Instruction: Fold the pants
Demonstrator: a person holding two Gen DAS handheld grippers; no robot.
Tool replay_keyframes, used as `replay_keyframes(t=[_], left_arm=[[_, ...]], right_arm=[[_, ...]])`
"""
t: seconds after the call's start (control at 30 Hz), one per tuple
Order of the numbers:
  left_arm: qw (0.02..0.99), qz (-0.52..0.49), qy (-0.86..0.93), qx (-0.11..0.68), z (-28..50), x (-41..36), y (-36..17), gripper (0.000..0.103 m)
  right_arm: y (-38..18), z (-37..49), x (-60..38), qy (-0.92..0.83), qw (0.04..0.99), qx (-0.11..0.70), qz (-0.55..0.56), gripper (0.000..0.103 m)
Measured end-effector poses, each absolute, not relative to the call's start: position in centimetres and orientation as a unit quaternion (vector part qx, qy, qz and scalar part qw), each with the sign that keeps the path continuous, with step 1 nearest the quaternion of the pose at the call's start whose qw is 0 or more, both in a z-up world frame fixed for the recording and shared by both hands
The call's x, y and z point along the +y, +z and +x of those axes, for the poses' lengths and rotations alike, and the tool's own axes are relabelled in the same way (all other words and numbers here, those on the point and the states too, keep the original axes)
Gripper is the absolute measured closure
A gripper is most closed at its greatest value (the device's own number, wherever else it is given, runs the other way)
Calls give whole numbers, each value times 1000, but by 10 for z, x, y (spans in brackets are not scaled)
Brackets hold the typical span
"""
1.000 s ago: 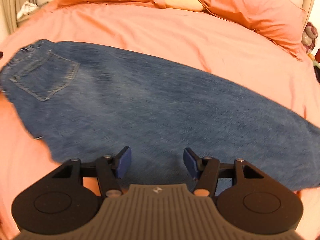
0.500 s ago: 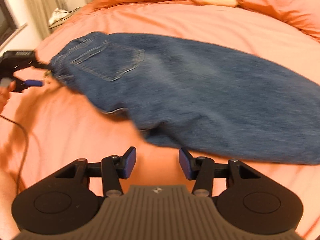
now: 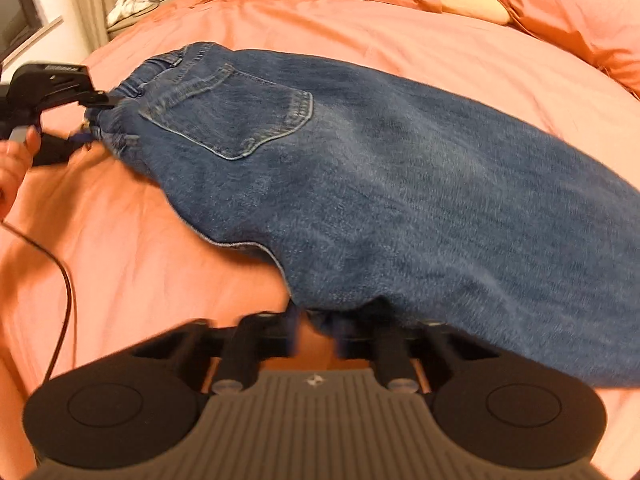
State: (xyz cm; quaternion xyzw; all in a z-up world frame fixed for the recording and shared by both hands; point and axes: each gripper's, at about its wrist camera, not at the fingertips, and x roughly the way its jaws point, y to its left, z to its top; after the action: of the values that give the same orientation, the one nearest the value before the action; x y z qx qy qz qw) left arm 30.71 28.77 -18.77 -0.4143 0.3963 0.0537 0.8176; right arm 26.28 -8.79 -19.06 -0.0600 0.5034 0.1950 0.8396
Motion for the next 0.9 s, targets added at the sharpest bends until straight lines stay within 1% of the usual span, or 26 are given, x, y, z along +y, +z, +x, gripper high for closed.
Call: replay_keyframes(t=[0.13,0.2,0.27,0.37,0.47,0.53,0.6,0.67,0.7,0.77,0.8,0.83,0.9], left_arm=[[872,-321,4,370,316,279,-134,69],[885,-268,-11,380,324,275,-123,70],[877,-233,-9,420,334,275,-135,71],[856,-184,14,483,340,271,-176,70],[848,-181,26,498,336,269,-203,70],[844,-183,28,504,336,269,-210,67],[844,-165,32,510,339,263,-206,65],[844,-135,42,518,344,253,-196,57],[843,-122,47,521,347,249,-190,51],[848,-102,47,518,346,243,-175,45],[854,-90,47,510,342,240,-166,39],[861,-71,51,500,337,236,-157,33],[872,-31,56,485,328,223,-141,33]], right_arm=[[-165,258,-97,230,830,506,-53,99],[-161,255,-99,239,823,514,-45,99],[-168,252,-101,245,817,519,-44,99],[-196,254,-96,234,799,553,-33,99],[-219,253,-96,225,794,563,-33,99],[-219,255,-100,222,792,568,-19,99],[-217,257,-104,223,790,570,-15,99],[-215,259,-107,215,791,573,-5,98],[-212,258,-110,212,791,574,3,95],[-208,259,-120,211,791,574,19,79],[-203,257,-126,208,792,573,28,65],[-196,253,-133,206,795,569,34,63],[-184,244,-152,194,806,559,35,63]])
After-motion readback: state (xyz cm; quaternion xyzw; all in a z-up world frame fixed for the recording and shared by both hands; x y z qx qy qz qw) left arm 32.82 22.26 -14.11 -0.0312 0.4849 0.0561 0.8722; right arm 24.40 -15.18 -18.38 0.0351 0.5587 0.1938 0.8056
